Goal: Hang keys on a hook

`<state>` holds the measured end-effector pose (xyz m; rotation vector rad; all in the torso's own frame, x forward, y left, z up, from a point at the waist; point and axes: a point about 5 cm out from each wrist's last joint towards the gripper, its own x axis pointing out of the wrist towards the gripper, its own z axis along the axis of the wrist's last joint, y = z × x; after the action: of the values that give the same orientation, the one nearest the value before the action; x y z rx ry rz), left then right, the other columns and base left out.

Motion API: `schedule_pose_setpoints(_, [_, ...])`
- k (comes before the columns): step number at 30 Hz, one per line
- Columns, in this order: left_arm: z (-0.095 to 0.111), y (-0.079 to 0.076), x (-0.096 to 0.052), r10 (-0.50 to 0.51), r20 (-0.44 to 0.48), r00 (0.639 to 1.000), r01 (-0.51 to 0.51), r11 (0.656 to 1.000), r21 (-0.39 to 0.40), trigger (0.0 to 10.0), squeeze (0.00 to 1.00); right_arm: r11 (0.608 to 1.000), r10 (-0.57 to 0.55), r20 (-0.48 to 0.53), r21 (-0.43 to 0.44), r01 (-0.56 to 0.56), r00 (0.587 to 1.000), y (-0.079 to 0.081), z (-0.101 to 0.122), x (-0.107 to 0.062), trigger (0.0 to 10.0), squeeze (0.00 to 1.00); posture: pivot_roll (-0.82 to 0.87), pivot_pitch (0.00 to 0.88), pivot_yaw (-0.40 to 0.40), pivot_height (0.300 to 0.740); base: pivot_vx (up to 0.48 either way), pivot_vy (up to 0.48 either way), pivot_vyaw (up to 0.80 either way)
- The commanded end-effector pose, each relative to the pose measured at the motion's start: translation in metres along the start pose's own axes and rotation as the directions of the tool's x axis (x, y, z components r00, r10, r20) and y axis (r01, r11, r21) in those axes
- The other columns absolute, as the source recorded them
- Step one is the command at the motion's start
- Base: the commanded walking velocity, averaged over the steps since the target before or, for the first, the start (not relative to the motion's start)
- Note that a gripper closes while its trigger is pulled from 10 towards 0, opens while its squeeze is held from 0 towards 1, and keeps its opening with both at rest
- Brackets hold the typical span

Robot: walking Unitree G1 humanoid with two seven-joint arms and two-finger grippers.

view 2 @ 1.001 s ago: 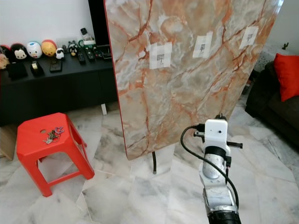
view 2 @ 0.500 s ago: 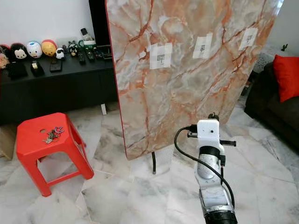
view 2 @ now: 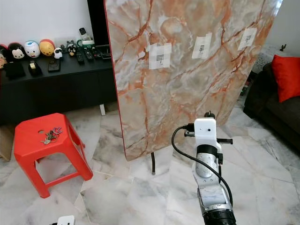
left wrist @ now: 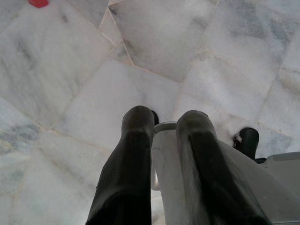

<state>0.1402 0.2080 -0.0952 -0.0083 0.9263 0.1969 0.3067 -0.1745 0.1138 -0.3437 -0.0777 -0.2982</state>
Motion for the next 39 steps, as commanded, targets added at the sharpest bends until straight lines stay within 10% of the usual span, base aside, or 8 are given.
schedule_pose_setpoints(1, [-0.009,-0.003,-0.002,0.000,-0.040,0.999,0.000,1.000,0.009,10.0,0.00,1.000,0.009,-0.005,0.005,-0.009,1.000,0.002,0.001,0.002,10.0,0.00,0.05,0.000,-0.101,0.740,0.000,0.000,0.00])
schedule_pose_setpoints(14, [0.010,0.074,-0.007,0.179,0.051,0.983,-0.167,0.969,-0.182,10.0,0.00,0.999,0.030,-0.021,0.029,-0.029,0.999,0.007,-0.001,0.001,10.0,0.00,0.05,0.000,-0.100,0.740,0.000,0.000,0.00])
schedule_pose_setpoints(39, [0.006,0.060,-0.008,0.166,0.086,0.982,-0.152,0.977,-0.147,10.0,0.00,0.996,0.072,-0.004,0.045,-0.072,0.997,0.015,0.003,0.001,10.0,0.00,0.06,0.000,-0.101,0.740,0.269,0.000,0.00])
